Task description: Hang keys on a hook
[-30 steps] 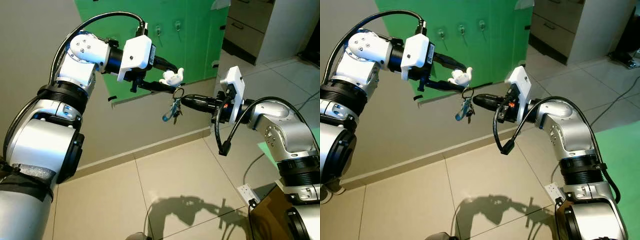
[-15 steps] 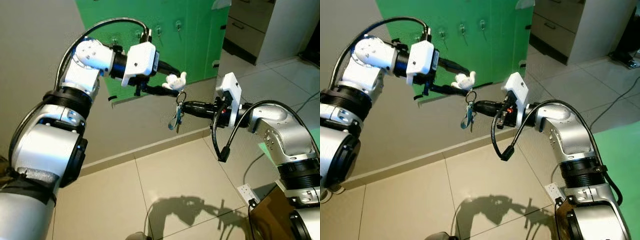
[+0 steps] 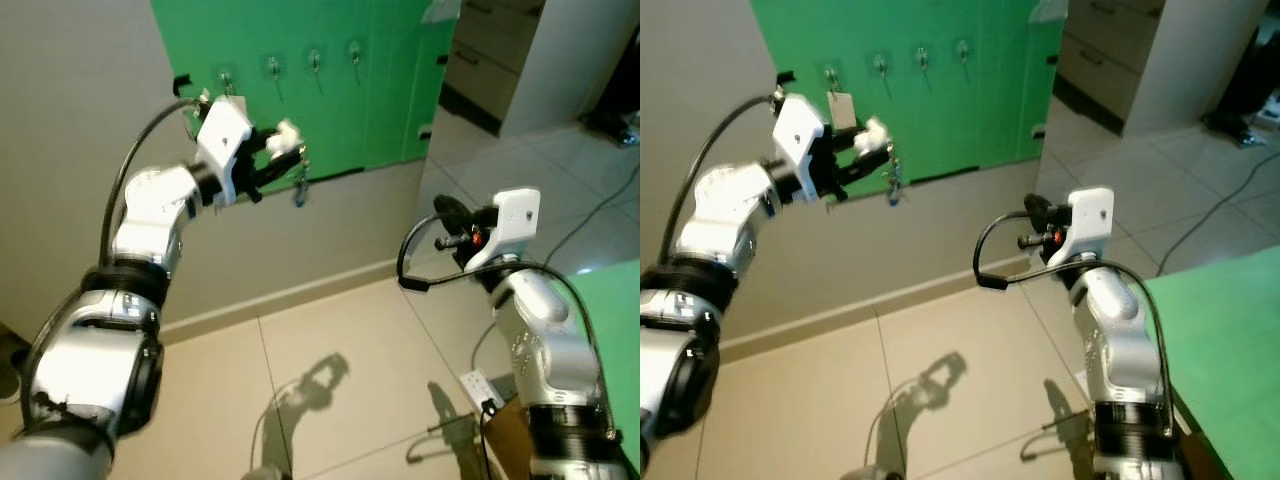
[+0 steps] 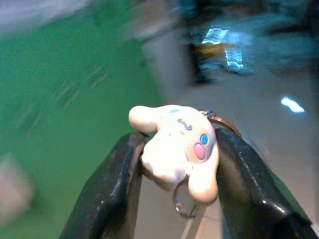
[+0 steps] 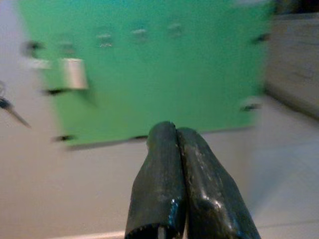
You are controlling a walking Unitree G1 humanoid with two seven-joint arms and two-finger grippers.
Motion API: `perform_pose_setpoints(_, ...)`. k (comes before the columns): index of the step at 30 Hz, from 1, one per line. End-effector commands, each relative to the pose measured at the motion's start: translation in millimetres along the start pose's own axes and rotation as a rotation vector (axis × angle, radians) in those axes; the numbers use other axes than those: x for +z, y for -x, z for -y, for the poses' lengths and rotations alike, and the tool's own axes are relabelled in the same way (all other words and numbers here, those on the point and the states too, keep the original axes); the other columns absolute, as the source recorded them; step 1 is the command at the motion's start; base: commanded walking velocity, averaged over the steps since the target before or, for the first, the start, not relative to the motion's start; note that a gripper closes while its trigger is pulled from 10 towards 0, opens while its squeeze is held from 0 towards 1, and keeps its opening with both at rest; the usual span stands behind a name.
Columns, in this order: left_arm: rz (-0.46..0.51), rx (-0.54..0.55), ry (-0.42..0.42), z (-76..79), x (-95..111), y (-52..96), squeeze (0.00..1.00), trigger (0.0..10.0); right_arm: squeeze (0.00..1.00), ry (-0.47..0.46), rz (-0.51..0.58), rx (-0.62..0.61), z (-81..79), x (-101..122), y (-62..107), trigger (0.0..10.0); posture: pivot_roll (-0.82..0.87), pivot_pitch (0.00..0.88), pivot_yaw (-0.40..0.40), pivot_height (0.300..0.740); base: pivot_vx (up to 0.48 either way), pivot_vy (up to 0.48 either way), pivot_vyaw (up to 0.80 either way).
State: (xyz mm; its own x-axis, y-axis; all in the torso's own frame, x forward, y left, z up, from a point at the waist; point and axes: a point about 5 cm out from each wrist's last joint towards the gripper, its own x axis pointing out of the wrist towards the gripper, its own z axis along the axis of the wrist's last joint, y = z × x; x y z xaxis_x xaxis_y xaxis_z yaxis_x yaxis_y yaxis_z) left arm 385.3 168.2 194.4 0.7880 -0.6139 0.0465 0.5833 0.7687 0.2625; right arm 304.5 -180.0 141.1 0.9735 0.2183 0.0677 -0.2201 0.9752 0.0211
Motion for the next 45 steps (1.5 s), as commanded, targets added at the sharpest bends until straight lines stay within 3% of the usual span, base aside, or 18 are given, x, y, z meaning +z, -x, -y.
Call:
perform_pose_setpoints(1,-0.082,0.262,0.159,10.5,-42.5,13.4,0.0,10.0,0.0,0.017,0.022,-0.182,5.4,-26.9,14.3,10.0,-0.04,0.0,0.069,0.74,0.0,0.0,0.0)
perform_pose_setpoints(3,-0.093,0.372,0.148,23.1,-58.6,21.5,0.0,10.0,0.0,0.034,-0.014,-0.276,6.8,-45.2,25.3,10.0,-0.03,0.0,0.055,0.74,0.0,0.0,0.0)
perform_pose_setpoints(4,-0.094,0.475,0.185,31.3,-67.2,27.7,0.0,10.0,0.0,-0.03,0.002,-0.364,7.2,-46.1,33.2,10.0,-0.02,0.0,0.053,0.74,0.0,0.0,0.0)
perform_pose_setpoints(8,-0.103,0.526,0.197,41.4,-74.1,36.7,0.0,10.0,0.0,-0.021,0.03,-0.391,6.3,-41.7,38.4,10.0,-0.02,0.0,0.056,0.74,0.0,0.0,0.0)
perform_pose_setpoints(10,-0.178,0.579,0.179,62.1,-94.1,67.1,0.0,10.0,0.0,0.057,0.022,-0.429,12.7,-45.7,54.7,10.0,-0.01,0.0,0.054,0.74,0.0,0.0,0.0)
perform_pose_setpoints(12,-0.197,0.58,0.169,66.3,-97.7,72.9,0.0,10.0,0.0,0.064,0.013,-0.43,12.8,-49.2,58.8,10.0,-0.01,0.0,0.054,0.74,0.0,0.0,0.0)
perform_pose_setpoints(13,-0.24,0.591,0.155,71.4,-107.7,86.9,0.0,10.0,0.0,0.073,-0.036,-0.424,9.9,-61.9,71.8,10.0,-0.02,0.0,0.047,0.74,0.0,0.0,0.0)
perform_pose_setpoints(14,-0.253,0.599,0.153,73.8,-110.5,90.9,0.0,10.0,0.0,0.078,-0.049,-0.425,8.7,-66.4,76.4,10.0,-0.02,0.0,0.044,0.74,0.0,0.0,0.0)
perform_pose_setpoints(18,-0.259,0.65,0.144,76.4,-109.7,95.4,0.0,10.0,0.0,0.083,-0.087,-0.42,3.4,-75.8,87.0,10.0,-0.02,0.0,0.034,0.74,0.0,0.0,0.0)
perform_pose_setpoints(26,-0.287,0.692,0.14,78.2,-100.2,94.8,0.0,10.0,0.0,0.069,-0.104,-0.409,3.4,-81.8,88.9,10.0,-0.01,0.0,0.022,0.74,0.0,0.0,0.0)
perform_pose_setpoints(31,-0.274,0.65,0.199,76.5,-108.5,134.6,0.0,10.0,0.0,-0.002,-0.131,-0.419,8.8,-94.9,108.5,10.0,-0.01,0.0,0.015,0.74,0.0,0.0,0.0)
perform_pose_setpoints(34,-0.264,0.544,0.178,83.3,-110.8,141.8,0.0,10.0,0.0,-0.002,-0.171,-0.435,22.9,-108.8,113.5,10.0,-0.01,0.0,0.019,0.74,0.0,0.0,0.0)
perform_pose_setpoints(38,-0.273,0.515,0.242,89.1,-117.6,139.5,0.0,10.0,0.0,-0.001,-0.192,-0.422,23.4,-115.9,110.9,10.0,-0.02,0.0,0.021,0.74,0.0,0.0,0.0)
perform_pose_setpoints(41,-0.313,0.493,0.296,98.8,-132.3,131.2,0.0,10.0,0.0,-0.021,-0.269,-0.374,18.6,-137.0,105.4,10.0,-0.02,0.0,0.023,0.74,0.0,0.0,0.0)
perform_pose_setpoints(45,-0.356,0.49,0.309,105.8,-143.2,131.5,0.0,10.0,0.0,-0.041,-0.388,-0.348,21.4,-159.3,107.0,10.0,-0.03,0.0,-0.001,0.74,0.0,0.0,0.2)
